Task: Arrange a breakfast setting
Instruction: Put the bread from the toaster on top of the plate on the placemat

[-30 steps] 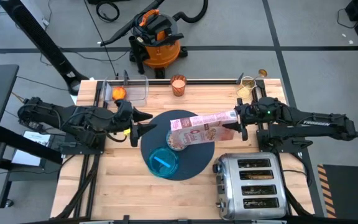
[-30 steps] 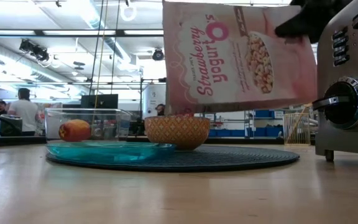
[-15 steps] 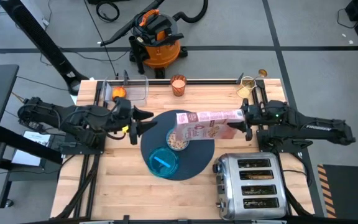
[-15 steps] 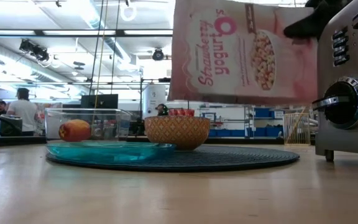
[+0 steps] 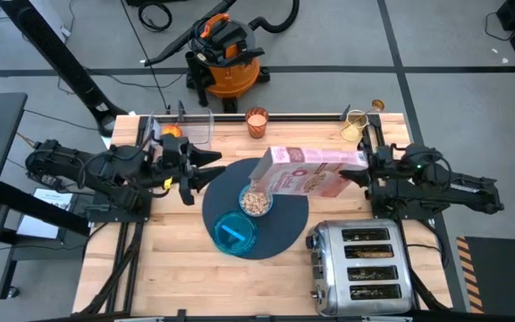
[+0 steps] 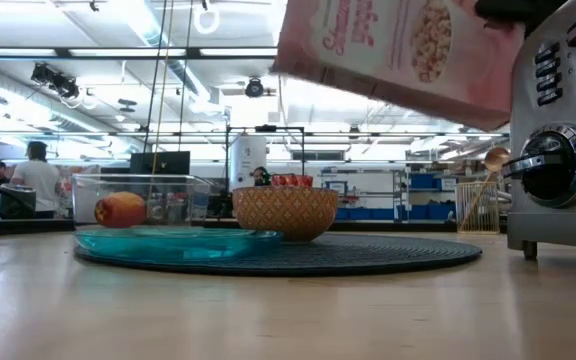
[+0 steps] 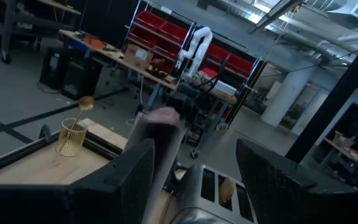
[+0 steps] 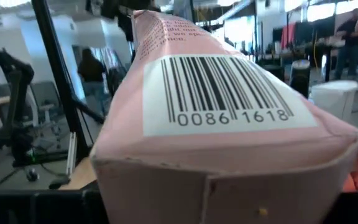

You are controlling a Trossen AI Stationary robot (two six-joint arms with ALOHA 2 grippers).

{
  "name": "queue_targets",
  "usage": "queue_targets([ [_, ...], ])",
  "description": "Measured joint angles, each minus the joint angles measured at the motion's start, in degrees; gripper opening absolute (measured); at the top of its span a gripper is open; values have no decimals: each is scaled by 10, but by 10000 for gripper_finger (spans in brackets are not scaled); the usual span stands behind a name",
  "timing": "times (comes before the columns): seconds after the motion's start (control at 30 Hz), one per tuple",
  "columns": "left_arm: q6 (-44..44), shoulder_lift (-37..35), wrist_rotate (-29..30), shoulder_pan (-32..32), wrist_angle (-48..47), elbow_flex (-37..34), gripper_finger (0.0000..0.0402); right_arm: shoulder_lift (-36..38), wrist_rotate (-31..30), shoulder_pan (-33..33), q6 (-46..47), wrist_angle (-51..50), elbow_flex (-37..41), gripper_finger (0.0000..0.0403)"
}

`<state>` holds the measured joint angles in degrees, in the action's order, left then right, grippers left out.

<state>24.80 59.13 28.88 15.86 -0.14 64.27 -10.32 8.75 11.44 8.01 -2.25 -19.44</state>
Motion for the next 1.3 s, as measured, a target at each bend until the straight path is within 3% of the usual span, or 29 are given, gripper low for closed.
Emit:
queue_targets([
  [0.17,-13,0,0,0,30,0,233,18,-2,0,8,52,0,194],
  [0.3,-72,1,0,0,138,0,233,21,-12,0,14,118,0,194],
  [0.53,-139,18,0,-2,231,0,266,-12,-18,0,49,356,0,194],
  [0.7,-113,96,-12,-29,265,0,310,-79,-46,0,97,507,0,193],
  [0.93,-119,234,-72,-83,427,0,318,-217,-49,-5,155,697,0,193],
  [1.07,-104,294,-113,-107,501,0,318,-279,-73,-9,160,743,0,193],
  [1.3,-120,359,-124,-115,539,0,318,-352,-92,-8,165,787,0,193],
])
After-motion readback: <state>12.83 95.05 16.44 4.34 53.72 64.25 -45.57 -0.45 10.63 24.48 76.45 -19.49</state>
